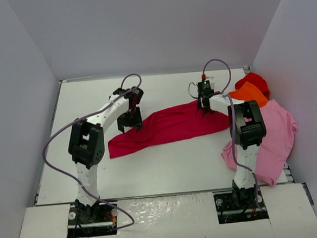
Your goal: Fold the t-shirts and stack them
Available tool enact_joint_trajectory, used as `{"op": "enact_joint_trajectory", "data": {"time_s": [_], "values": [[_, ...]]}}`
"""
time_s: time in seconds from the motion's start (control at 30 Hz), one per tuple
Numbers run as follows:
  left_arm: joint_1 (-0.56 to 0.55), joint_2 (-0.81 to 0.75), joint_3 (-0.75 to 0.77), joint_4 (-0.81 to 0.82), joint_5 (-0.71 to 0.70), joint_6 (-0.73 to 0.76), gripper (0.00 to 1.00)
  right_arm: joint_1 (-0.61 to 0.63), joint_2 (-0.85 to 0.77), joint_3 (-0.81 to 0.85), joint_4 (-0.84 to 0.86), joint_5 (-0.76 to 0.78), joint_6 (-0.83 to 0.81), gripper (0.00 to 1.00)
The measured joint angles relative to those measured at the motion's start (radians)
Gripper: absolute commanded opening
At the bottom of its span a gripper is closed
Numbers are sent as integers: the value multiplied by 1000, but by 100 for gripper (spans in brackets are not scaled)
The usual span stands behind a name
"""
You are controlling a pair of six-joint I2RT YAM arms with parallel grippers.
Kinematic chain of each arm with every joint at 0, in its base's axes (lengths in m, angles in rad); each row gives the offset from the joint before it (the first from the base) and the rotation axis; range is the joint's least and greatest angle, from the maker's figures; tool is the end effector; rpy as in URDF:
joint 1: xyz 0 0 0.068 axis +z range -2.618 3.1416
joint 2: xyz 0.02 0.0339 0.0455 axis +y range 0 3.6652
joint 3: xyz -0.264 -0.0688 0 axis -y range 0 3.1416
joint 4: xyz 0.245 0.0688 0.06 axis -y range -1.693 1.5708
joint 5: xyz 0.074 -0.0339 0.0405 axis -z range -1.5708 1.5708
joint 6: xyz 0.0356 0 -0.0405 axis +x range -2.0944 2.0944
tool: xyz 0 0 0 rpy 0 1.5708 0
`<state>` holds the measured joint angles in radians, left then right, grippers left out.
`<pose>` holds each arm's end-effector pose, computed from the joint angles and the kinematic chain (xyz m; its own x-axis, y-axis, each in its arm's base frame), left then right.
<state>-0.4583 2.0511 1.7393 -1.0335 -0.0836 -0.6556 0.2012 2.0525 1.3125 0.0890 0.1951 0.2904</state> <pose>0.3762 -0.1823 0.2229 -0.9515 -0.2080 -0.2268 -0.1967 0.9778 -0.0718 0.4426 0.0832 0.1606 -0.5818 0.1680 -0.7958 0.1269 0.9852 0.1152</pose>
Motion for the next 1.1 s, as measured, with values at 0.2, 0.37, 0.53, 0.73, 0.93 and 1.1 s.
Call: {"op": "enact_joint_trajectory", "data": {"time_s": [0.2,0.37,0.53,0.73,0.93,1.1], "values": [[65,88,94,-11,24,34,56,1,0,0,1,0,-4,0],[98,122,89,1,94,50,55,1,0,0,1,0,-5,0],[98,120,7,53,173,50,52,2,1,0,2,-2,-4,0],[98,83,-65,102,235,44,0,1,2,0,2,-4,-5,0],[94,67,-77,120,243,39,0,2,2,0,2,-5,-5,0],[93,50,-79,110,193,39,0,2,4,3,2,-12,-5,0]]}}
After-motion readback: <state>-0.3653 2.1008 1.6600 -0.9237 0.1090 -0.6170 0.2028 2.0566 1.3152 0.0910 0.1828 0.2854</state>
